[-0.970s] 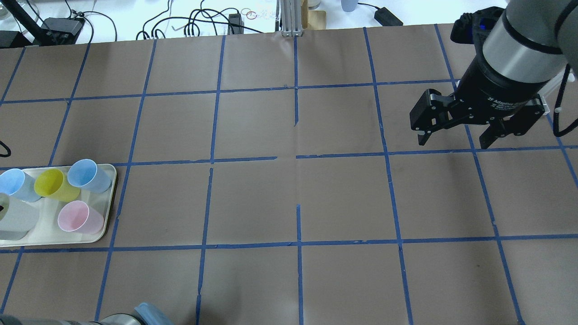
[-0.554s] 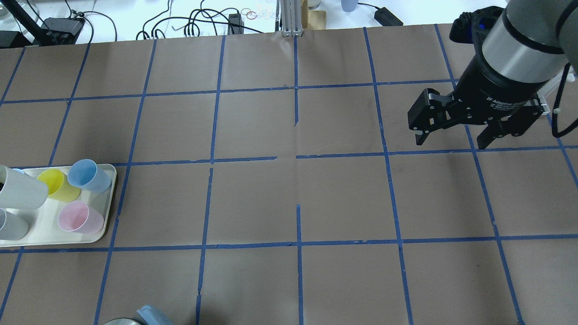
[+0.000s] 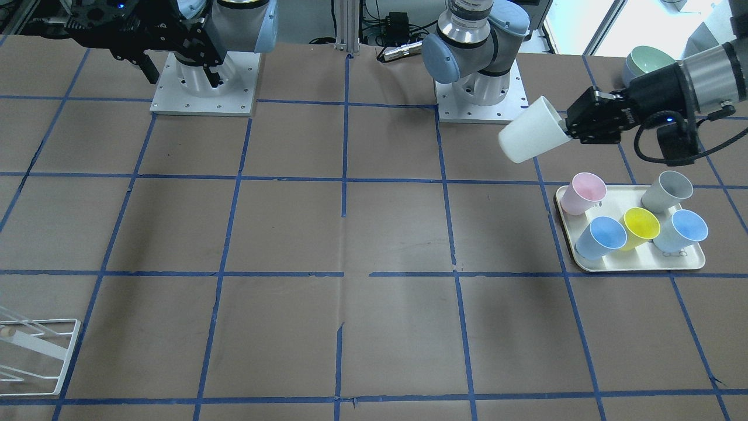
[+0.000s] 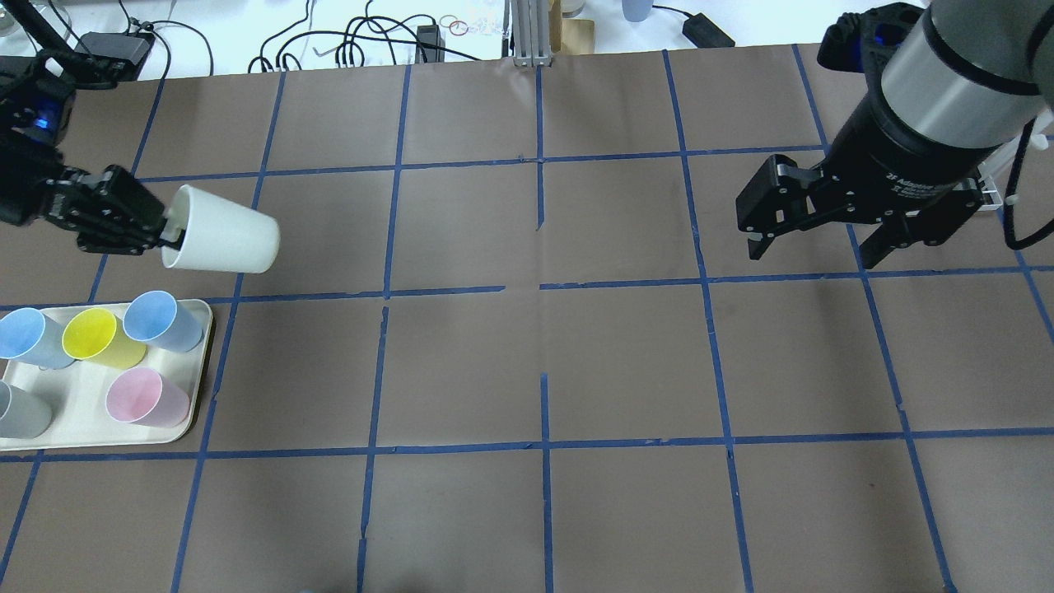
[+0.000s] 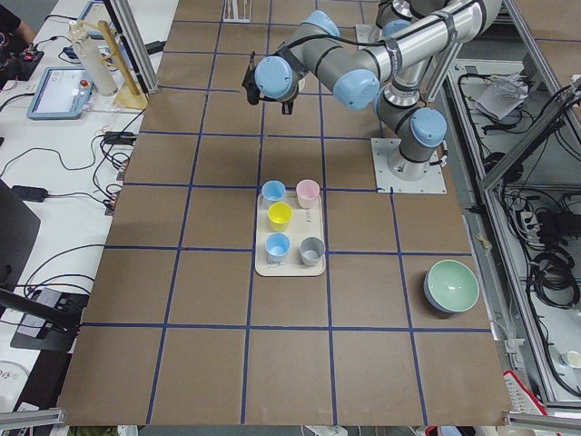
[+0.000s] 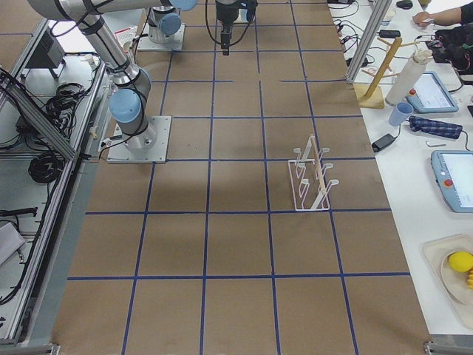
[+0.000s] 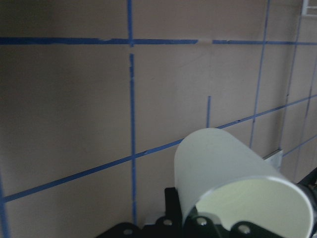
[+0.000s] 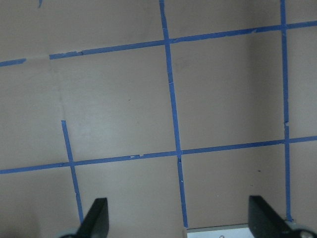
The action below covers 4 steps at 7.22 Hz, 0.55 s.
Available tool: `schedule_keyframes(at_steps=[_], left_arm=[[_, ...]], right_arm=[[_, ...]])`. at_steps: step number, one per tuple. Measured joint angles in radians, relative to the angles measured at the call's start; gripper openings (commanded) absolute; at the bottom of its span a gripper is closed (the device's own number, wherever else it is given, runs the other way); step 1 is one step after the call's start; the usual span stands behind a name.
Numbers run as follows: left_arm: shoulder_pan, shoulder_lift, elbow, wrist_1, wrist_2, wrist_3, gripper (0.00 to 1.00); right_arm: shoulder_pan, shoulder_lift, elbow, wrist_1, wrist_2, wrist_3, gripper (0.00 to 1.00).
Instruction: Transfer IKEA cup to right arm and place on rack
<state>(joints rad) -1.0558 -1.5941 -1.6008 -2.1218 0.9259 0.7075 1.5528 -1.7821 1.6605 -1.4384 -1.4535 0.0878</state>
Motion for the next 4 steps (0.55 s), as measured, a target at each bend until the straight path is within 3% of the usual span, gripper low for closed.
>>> schedule_keyframes(at_steps=[4], left_arm=[[-0.219,0.036,-0.015,-0.099,-0.449,-0.098,0.0]], right_arm=[[-0.063,0.016,-0.001,0.008,0.62,0.0,1.0]])
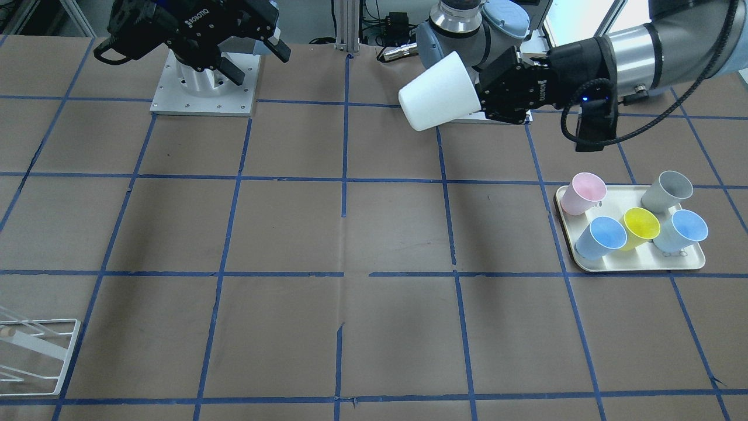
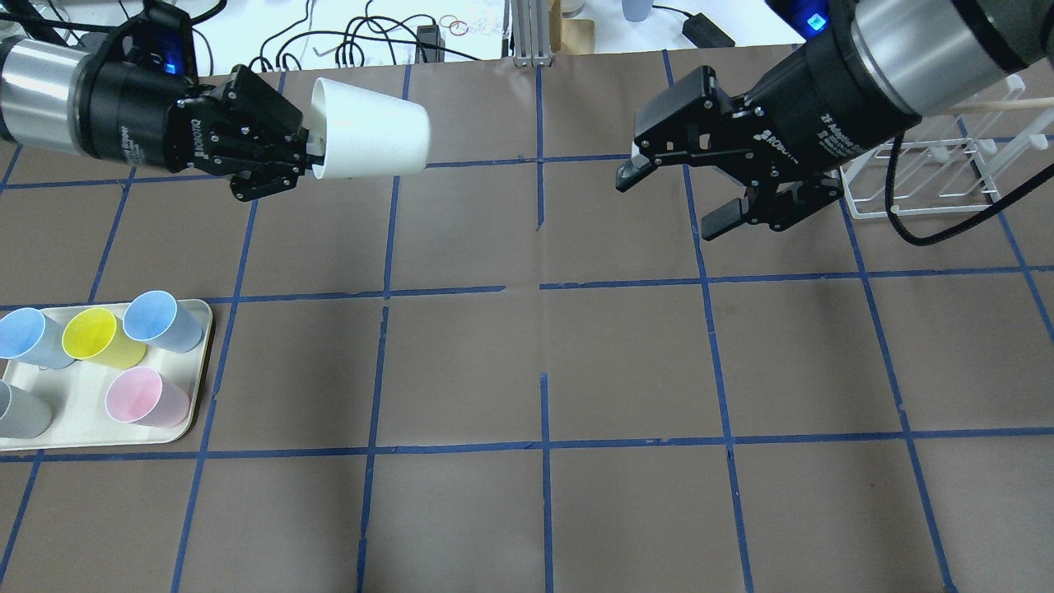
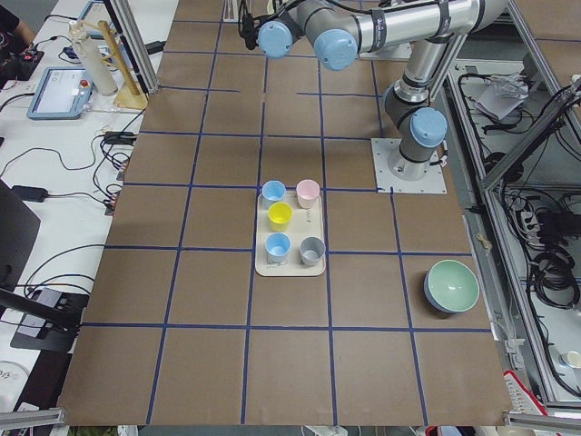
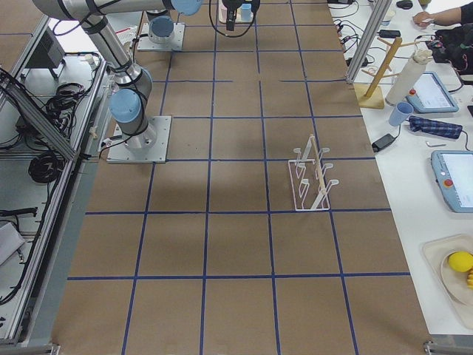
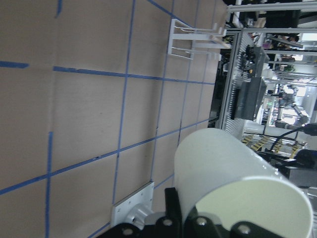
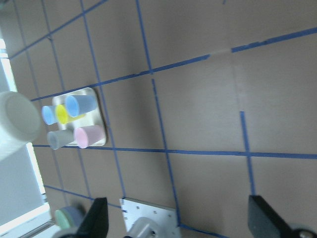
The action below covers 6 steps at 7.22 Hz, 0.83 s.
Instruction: Transfer IKEA cup to right arm and place on rack
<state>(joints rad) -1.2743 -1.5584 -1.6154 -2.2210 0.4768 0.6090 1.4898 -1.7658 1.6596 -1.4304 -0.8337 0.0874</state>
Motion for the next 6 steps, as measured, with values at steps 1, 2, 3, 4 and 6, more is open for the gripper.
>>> schedule_keyframes(at_steps=[1,2,3,4,6], left_arm=[[-0.042,0.006,-0.008,-0.007,-0.091,-0.011,0.0],[-0.083,0.014,-0.014,-0.01,-0.168,-0.028,0.0],[-0.121,0.023,-0.016,-0.01,-0.22,-0.047,0.0],[-0.151,0.03,-0.019,-0.011,-0.254,-0.064,0.0],[-0.185,0.043,-0.023,-0.011,-0.305,-0.099,0.0]], right_arm=[[-0.033,0.001,0.005,0.018,0.14,0.0,1.0],[-0.073,0.002,0.014,0.046,0.283,-0.001,1.0],[-0.112,0.003,0.03,0.079,0.414,-0.001,1.0],[-0.141,0.003,0.058,0.102,0.531,-0.002,1.0],[-0.16,0.008,0.129,0.111,0.714,-0.017,1.0]])
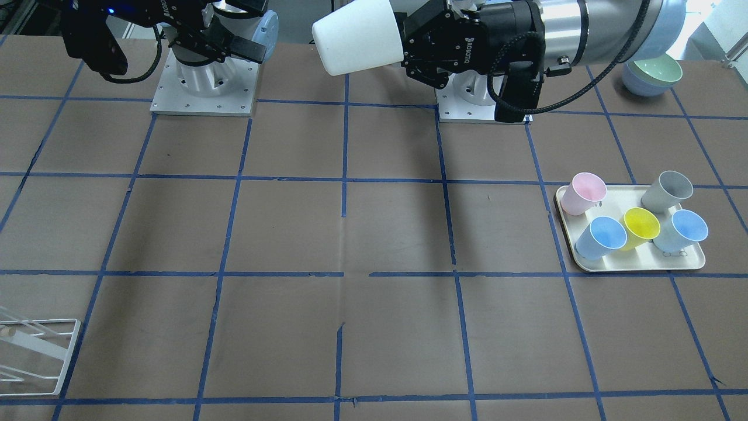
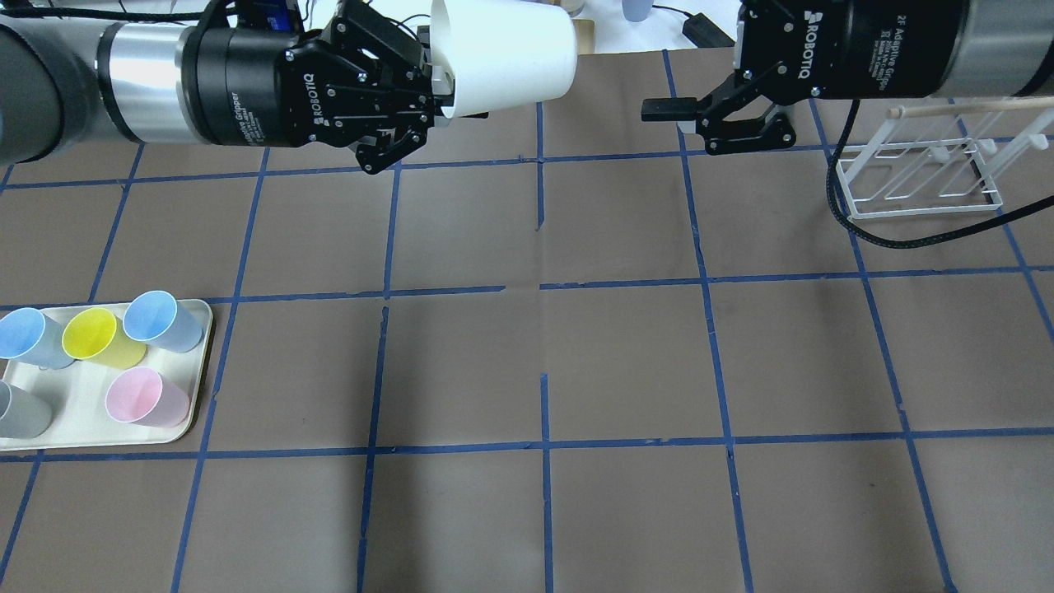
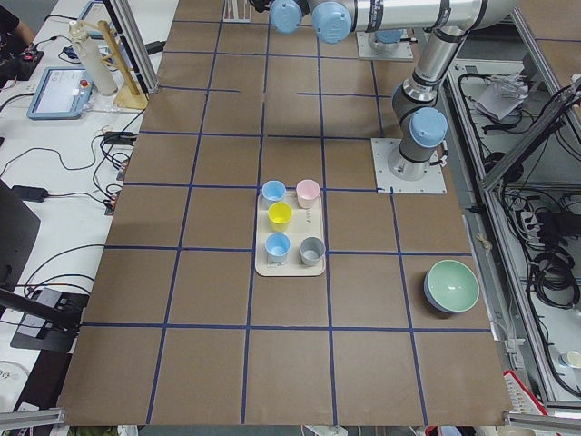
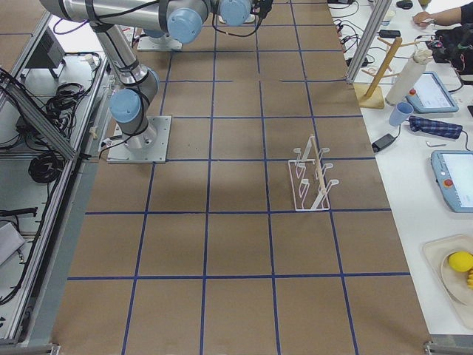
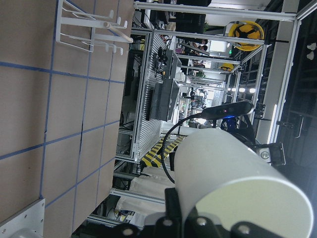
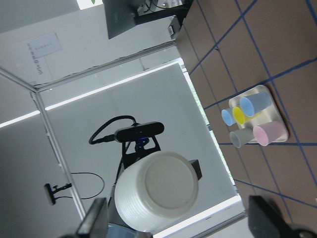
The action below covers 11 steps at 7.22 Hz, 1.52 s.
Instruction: Transfer IKEA cup to right arm and place on rack
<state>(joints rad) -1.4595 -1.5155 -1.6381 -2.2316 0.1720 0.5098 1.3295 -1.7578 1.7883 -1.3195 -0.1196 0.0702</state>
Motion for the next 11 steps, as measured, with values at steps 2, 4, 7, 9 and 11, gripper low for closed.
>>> schedule_keyframes(at_steps=[2,4,7,9,11], left_arm=[[-0.037,0.011,-0.026,0.007,-0.052,-0.016,0.0],[-0.049,0.015,-0.04,0.012,-0.069,-0.023,0.0],[-0.053,0.016,-0.042,0.013,-0.071,-0.024,0.0],[-0.053,0.016,-0.042,0.014,-0.071,-0.025,0.0],[-0.053,0.014,-0.043,0.014,-0.071,-0.025,0.0]], right_arm=[[0.003,0.019,0.037,-0.006,0.1,-0.07,1.0],[0.015,0.025,0.043,-0.011,0.151,-0.133,1.0],[0.054,0.031,0.043,-0.003,0.159,-0.214,1.0],[0.06,0.028,0.044,0.029,0.158,-0.197,1.0],[0.069,0.016,0.045,0.077,0.158,-0.189,1.0]])
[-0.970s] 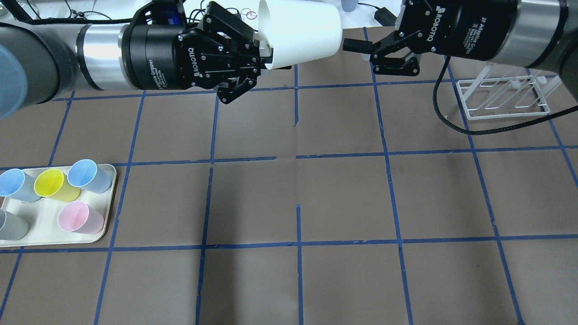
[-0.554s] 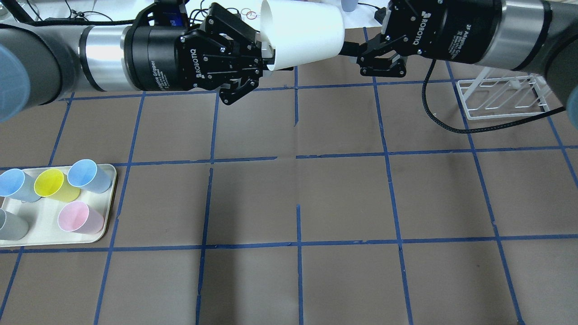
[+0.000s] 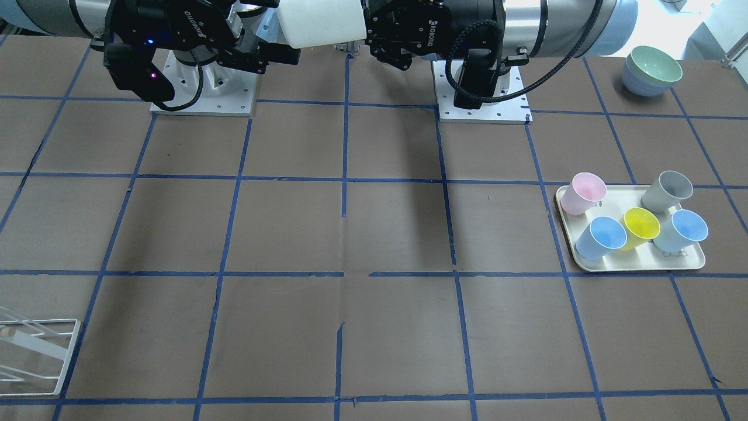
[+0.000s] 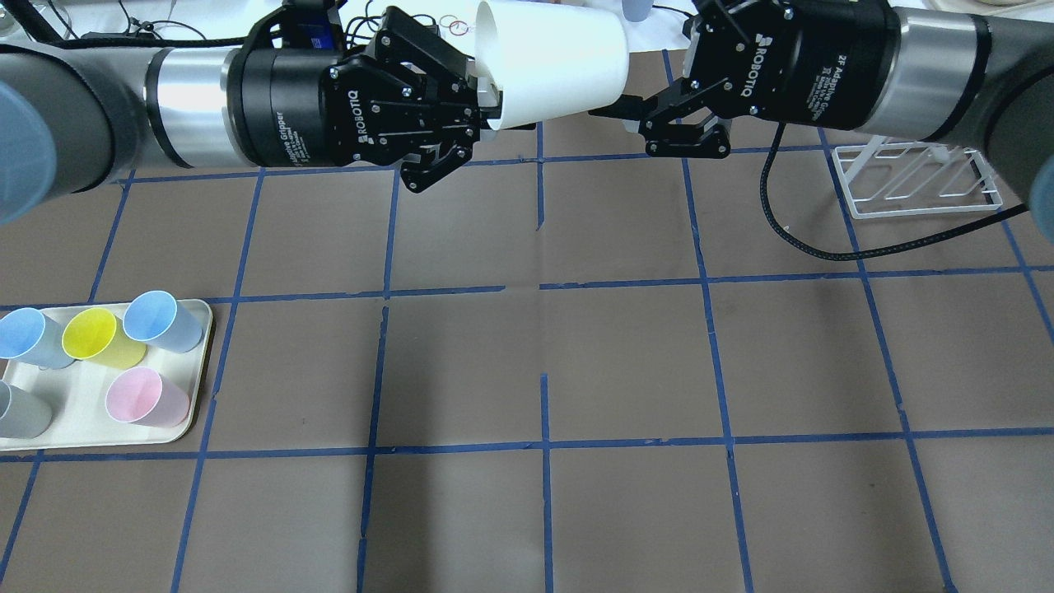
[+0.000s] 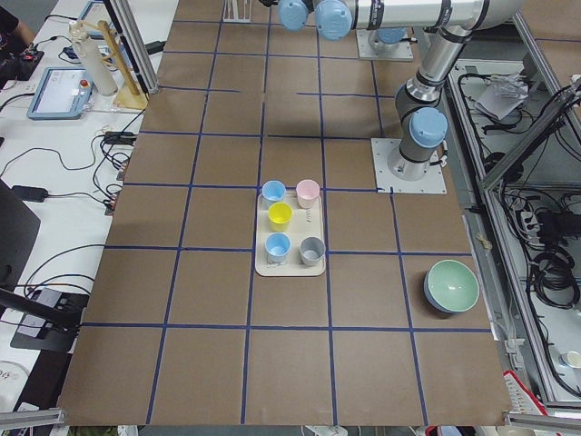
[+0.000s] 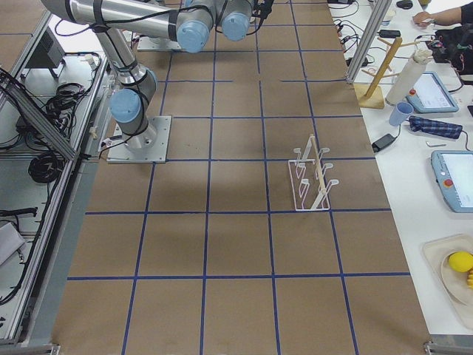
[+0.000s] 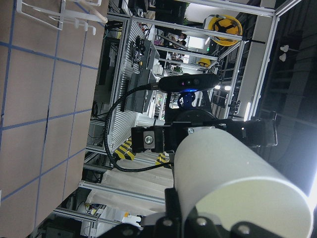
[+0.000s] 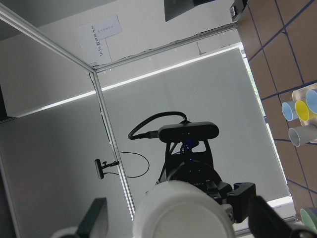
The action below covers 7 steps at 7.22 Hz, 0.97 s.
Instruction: Transfer IKEA cup to right arm and place on rack
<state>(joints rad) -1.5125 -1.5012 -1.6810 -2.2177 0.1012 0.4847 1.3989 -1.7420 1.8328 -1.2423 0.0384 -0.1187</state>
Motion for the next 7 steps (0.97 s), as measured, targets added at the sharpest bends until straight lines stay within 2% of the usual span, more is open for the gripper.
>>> schedule_keyframes(at_steps=[2,4,6,7], left_arm=[[0.0,0.0,0.0,0.0,0.0,0.0,0.0],[0.0,0.002,0.0,0.0,0.001,-0.001,0.0],[0.0,0.004,-0.001,0.0,0.002,0.0,0.0],[0.0,0.004,-0.001,0.0,0.001,0.0,0.0]], right_arm=[[0.007,-0.01,0.0,0.042,0.0,0.002,0.99],[0.008,-0.025,0.0,0.078,-0.003,0.002,0.71],[0.008,-0.029,-0.002,0.087,-0.006,0.002,0.26],[0.008,-0.029,-0.002,0.088,-0.008,0.002,0.16]])
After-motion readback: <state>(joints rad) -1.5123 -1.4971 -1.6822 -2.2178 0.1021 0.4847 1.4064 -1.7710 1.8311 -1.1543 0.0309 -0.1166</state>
